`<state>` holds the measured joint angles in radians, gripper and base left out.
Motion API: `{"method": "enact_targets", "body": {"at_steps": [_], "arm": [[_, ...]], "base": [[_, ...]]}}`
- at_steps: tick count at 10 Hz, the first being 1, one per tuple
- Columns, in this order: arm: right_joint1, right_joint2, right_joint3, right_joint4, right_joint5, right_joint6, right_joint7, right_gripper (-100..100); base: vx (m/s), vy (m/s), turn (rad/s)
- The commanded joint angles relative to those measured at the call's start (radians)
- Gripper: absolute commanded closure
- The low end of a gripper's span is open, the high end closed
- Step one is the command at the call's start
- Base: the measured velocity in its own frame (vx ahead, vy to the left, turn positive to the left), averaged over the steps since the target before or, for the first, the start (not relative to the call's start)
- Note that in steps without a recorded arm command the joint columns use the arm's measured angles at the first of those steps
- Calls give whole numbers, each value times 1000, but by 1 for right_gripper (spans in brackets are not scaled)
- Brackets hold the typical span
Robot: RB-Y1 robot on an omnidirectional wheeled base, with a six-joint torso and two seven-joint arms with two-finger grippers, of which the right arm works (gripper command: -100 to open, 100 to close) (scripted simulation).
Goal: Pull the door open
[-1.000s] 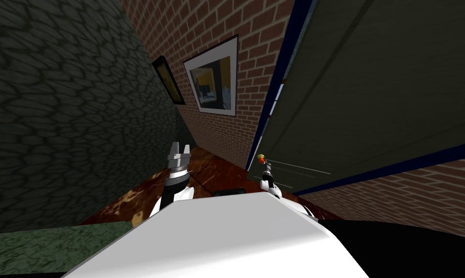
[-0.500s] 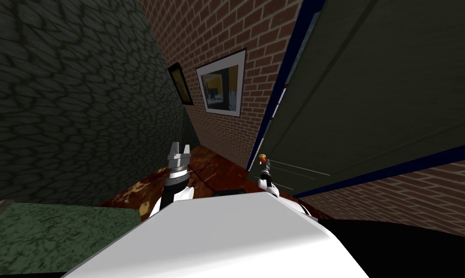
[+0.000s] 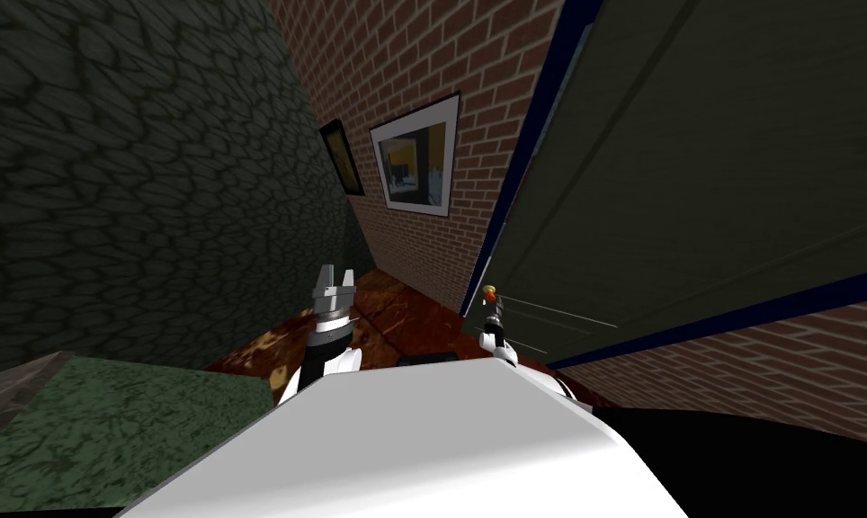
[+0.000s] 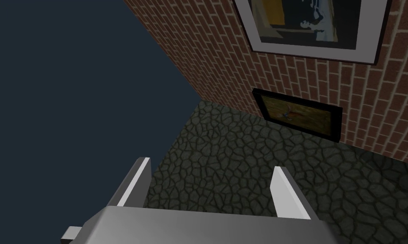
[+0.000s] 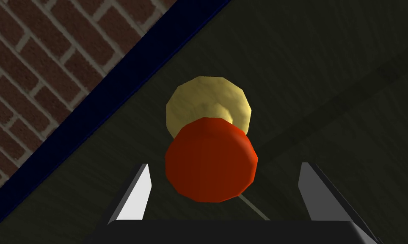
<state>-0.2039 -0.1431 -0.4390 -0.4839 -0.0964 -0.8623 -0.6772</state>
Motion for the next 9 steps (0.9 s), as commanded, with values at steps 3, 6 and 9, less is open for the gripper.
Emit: {"method": "enact_targets", "body": {"at_steps": [3, 6, 9], "arm": [[-14, 12, -2, 12, -27, -7, -102, -100], [-25, 23, -4, 19, -49, -12, -173, -100], [-31, 29, -5, 23, -60, -14, -231, -100]], "base": [[-55, -11, 60], [-52, -14, 59], [-51, -10, 38]]}}
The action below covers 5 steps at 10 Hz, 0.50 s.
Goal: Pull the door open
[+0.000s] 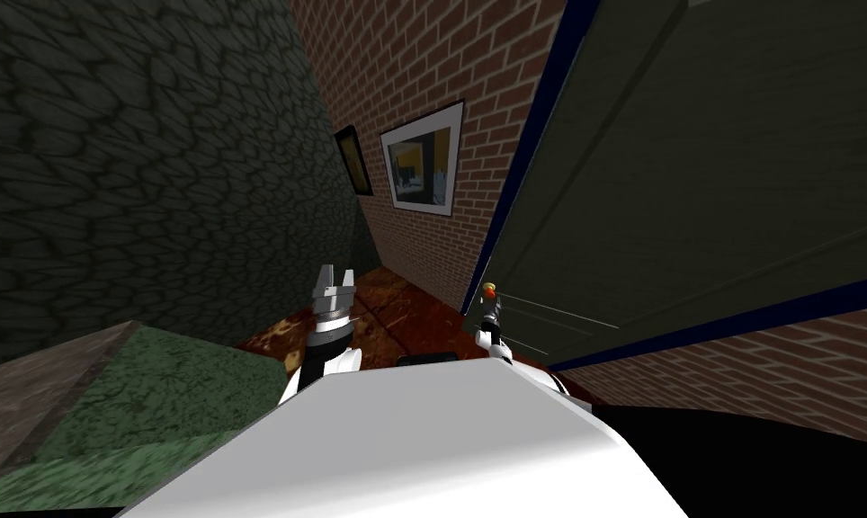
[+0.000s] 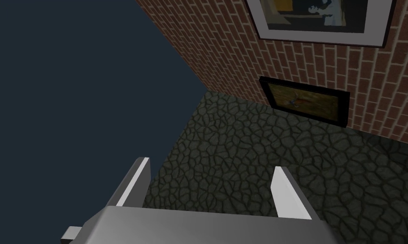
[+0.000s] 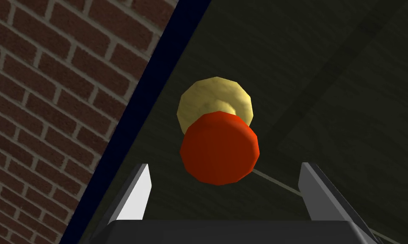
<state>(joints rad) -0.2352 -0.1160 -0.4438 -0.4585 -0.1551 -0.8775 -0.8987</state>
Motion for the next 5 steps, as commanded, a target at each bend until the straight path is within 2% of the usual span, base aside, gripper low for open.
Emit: {"method": "enact_targets", "body": {"at_steps": [1, 4, 5], "arm": [[-5, 7, -1, 1, -13, -1, -50, -100], [-15, 19, -3, 8, -34, -6, -125, -100], [-15, 19, -3, 8, -34, -6, -132, -100]], "base": [[-47, -13, 51], [-58, -14, 62], [-43, -14, 26]]}}
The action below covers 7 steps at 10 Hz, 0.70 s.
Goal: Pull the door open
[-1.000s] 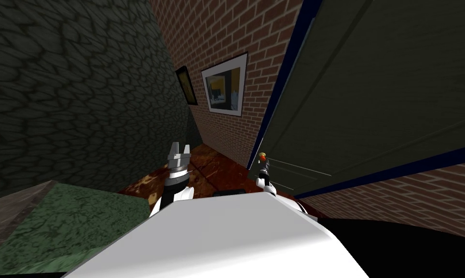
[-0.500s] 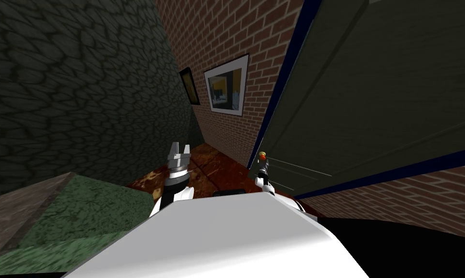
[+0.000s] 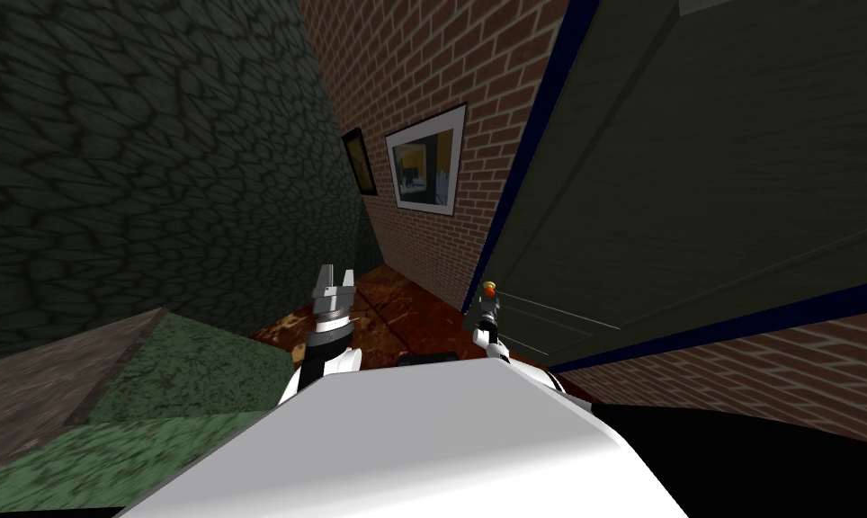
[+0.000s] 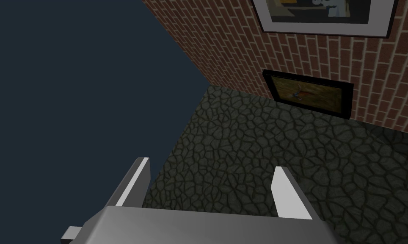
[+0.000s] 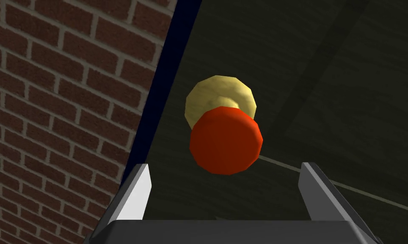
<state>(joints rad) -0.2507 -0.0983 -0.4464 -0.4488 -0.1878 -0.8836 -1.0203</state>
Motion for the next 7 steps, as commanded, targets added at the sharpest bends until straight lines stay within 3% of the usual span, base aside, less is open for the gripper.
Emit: {"method": "enact_targets", "body": {"at_steps": [1, 7], "arm": [[-5, 6, -1, 2, -12, -2, -49, -100], [-23, 25, -4, 14, -49, -9, -190, -100]], "base": [[-48, -15, 43], [-58, -11, 49]]}}
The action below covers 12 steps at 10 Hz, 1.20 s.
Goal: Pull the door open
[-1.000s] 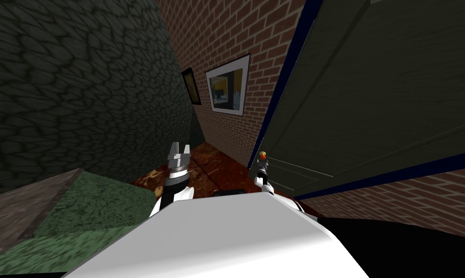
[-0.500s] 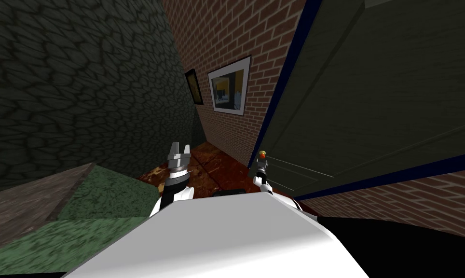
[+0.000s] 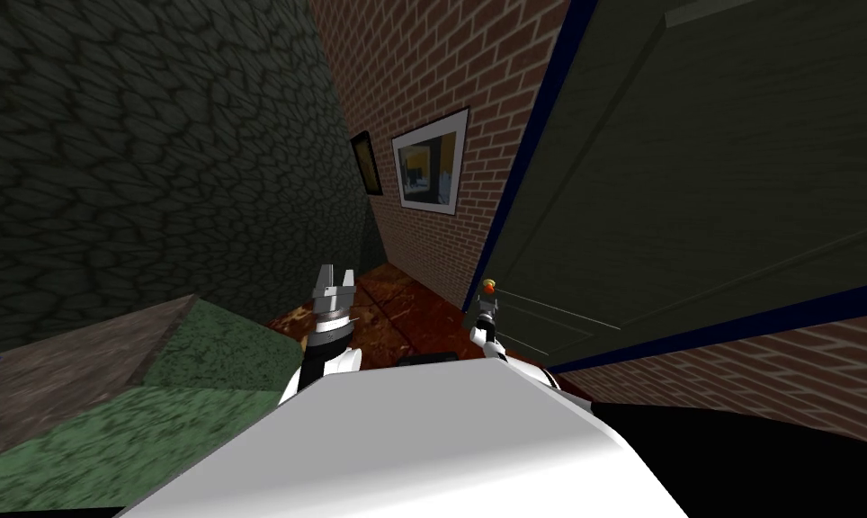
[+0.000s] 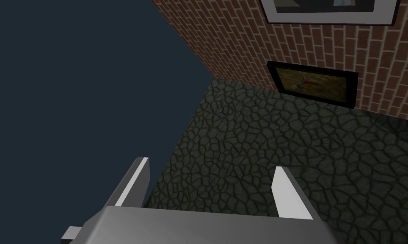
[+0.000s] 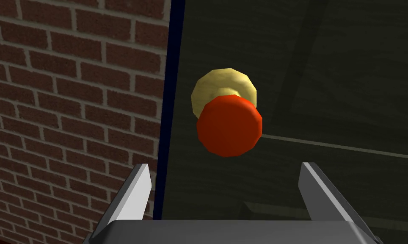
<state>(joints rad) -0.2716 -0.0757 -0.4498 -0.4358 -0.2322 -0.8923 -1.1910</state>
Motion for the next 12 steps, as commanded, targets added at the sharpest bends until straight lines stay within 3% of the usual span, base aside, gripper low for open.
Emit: {"method": "enact_targets", "body": {"at_steps": [1, 6, 7, 9, 10, 11, 12], "arm": [[-6, 6, -1, 4, -12, -2, -47, -100], [-20, 17, -4, 13, -41, -9, -143, -100], [-17, 17, -3, 10, -37, -7, -130, -100], [7, -28, 2, 13, -35, -4, -185, -100], [7, -28, 2, 13, -35, -4, -185, -100], [23, -58, 5, 16, -33, -1, -219, -100], [23, -58, 5, 16, -33, -1, -219, -100]], "base": [[-77, -10, 56], [-81, -7, 46], [-33, -1, 6], [130, 8, 51], [147, 7, 13], [152, -31, 51], [140, -10, 35]]}}
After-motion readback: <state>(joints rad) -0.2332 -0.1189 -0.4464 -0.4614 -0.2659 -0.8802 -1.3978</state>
